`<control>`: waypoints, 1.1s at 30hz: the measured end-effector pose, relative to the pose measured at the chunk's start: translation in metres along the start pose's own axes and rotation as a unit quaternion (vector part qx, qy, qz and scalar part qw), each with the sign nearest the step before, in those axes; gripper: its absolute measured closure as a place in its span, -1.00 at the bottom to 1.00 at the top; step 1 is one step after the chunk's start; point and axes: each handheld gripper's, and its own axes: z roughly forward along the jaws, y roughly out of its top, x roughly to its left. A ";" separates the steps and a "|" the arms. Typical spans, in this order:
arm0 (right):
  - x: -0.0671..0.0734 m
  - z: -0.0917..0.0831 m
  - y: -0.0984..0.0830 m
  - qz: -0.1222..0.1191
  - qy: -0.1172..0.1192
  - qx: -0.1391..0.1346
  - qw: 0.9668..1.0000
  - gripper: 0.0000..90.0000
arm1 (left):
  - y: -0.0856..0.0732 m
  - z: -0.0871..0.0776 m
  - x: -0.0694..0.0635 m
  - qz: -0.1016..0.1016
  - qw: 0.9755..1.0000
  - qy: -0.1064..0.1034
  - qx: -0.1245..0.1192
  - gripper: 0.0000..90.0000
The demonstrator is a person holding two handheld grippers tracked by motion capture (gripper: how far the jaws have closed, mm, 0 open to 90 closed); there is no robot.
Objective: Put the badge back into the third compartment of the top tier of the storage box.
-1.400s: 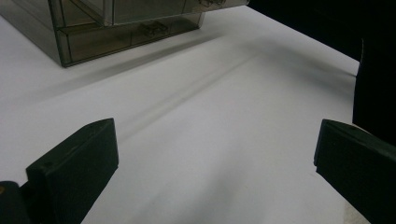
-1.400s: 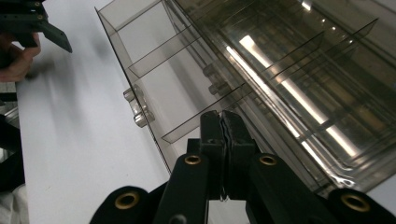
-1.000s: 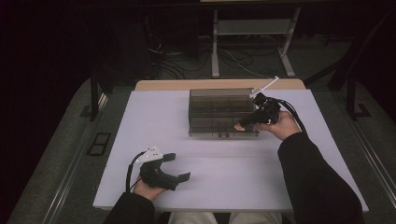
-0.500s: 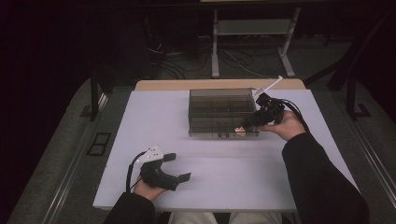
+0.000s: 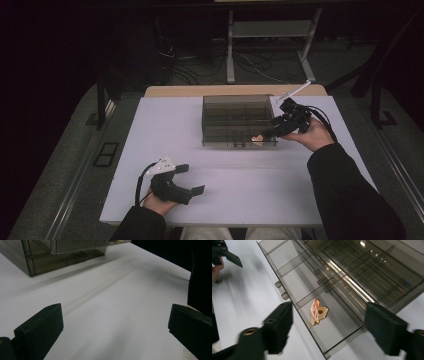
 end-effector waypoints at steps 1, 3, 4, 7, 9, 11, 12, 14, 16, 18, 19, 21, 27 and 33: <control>0.000 -0.001 -0.001 0.001 0.001 -0.002 1.000 -0.58 | 0.000 0.000 0.000 0.000 1.000 0.000 0.000 -1.00; 0.001 -0.004 -0.003 0.002 0.004 -0.006 1.000 -0.72 | 0.000 0.000 0.000 0.000 1.000 0.000 0.000 -1.00; 0.001 -0.005 -0.005 0.003 0.001 -0.006 1.000 -0.75 | 0.000 0.000 0.000 0.000 1.000 0.000 0.000 -1.00; 0.005 -0.009 -0.010 0.007 -0.021 -0.018 1.000 -0.99 | 0.000 0.000 0.000 -0.001 1.000 0.000 0.000 -1.00; 0.007 -0.011 -0.014 0.011 -0.032 -0.025 0.999 -1.00 | 0.000 0.000 0.000 -0.002 1.000 0.000 0.000 -1.00; 0.007 -0.014 -0.018 0.019 -0.023 -0.029 0.999 -1.00 | 0.000 0.000 -0.001 -0.002 1.000 0.000 0.000 -1.00; 0.007 -0.015 -0.020 0.021 -0.024 -0.031 0.999 -1.00 | 0.000 0.000 -0.001 -0.002 1.000 0.000 0.000 -1.00; 0.009 -0.017 -0.025 0.026 -0.022 -0.034 0.999 -1.00 | 0.000 0.000 -0.001 -0.002 1.000 0.000 0.000 -1.00; 0.011 -0.019 -0.030 0.029 -0.021 -0.040 0.999 -1.00 | 0.000 0.001 -0.001 -0.003 1.000 0.000 -0.001 -1.00; 0.013 -0.021 -0.036 0.033 -0.020 -0.049 0.998 -1.00 | 0.000 0.001 -0.001 -0.003 1.000 0.000 0.000 -1.00; 0.015 -0.022 -0.039 0.035 -0.024 -0.054 0.998 -1.00 | 0.000 0.001 -0.001 -0.003 1.000 0.000 0.000 -1.00; 0.018 -0.023 -0.045 0.040 -0.021 -0.065 0.997 -1.00 | 0.000 0.001 -0.001 -0.003 1.000 0.000 0.000 -1.00; 0.025 -0.023 -0.062 0.043 -0.015 -0.074 0.996 -1.00 | 0.000 0.000 -0.001 -0.003 1.000 0.001 -0.001 -1.00; 0.034 -0.021 -0.075 0.042 -0.012 -0.079 0.996 -1.00 | 0.000 0.000 -0.001 -0.003 1.000 0.002 0.000 -1.00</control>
